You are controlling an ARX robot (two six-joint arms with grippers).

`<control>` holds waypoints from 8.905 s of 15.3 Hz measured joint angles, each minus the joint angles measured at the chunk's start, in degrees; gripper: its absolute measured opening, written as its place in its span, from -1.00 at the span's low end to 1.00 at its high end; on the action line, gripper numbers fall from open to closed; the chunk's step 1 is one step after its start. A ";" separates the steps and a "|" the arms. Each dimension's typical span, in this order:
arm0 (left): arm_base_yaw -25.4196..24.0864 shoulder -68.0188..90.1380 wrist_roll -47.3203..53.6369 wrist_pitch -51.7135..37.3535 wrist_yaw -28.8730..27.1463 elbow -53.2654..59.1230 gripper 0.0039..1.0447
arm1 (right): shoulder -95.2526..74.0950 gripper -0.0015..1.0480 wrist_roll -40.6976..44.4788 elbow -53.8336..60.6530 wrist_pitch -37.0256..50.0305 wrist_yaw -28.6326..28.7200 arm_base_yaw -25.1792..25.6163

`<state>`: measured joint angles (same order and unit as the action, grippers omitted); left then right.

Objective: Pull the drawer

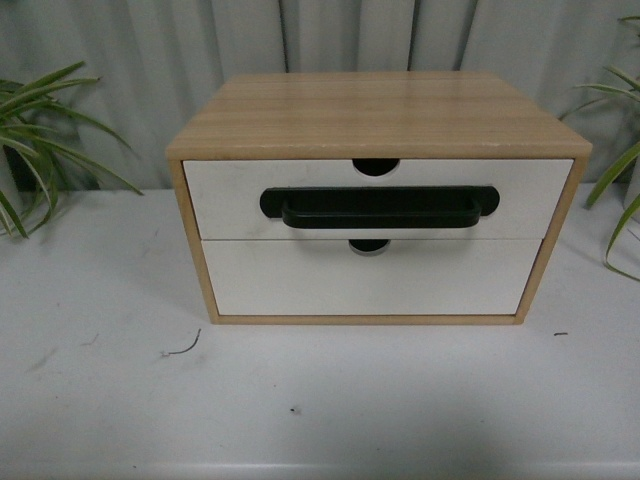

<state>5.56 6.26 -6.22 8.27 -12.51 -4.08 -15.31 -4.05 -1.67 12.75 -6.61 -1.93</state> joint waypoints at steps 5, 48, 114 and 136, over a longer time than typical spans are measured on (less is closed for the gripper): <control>2.34 44.70 -11.47 -31.65 -9.55 -15.63 0.88 | -43.98 0.88 2.32 -19.43 28.39 5.31 -0.33; 22.64 105.35 51.19 3.82 23.67 -70.40 0.88 | -92.35 0.88 93.18 -64.39 -23.37 33.20 -11.21; -13.25 35.98 5.40 -41.05 20.26 -5.46 -0.96 | -26.36 -0.96 4.87 -10.47 16.02 10.69 5.99; -5.60 -5.42 5.49 -7.78 12.55 3.48 -0.97 | 11.50 -0.96 4.63 0.92 -12.13 6.60 1.95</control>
<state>-0.03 0.84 -0.73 0.49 0.03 -0.60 -3.81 0.58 -0.75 0.62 -0.01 0.01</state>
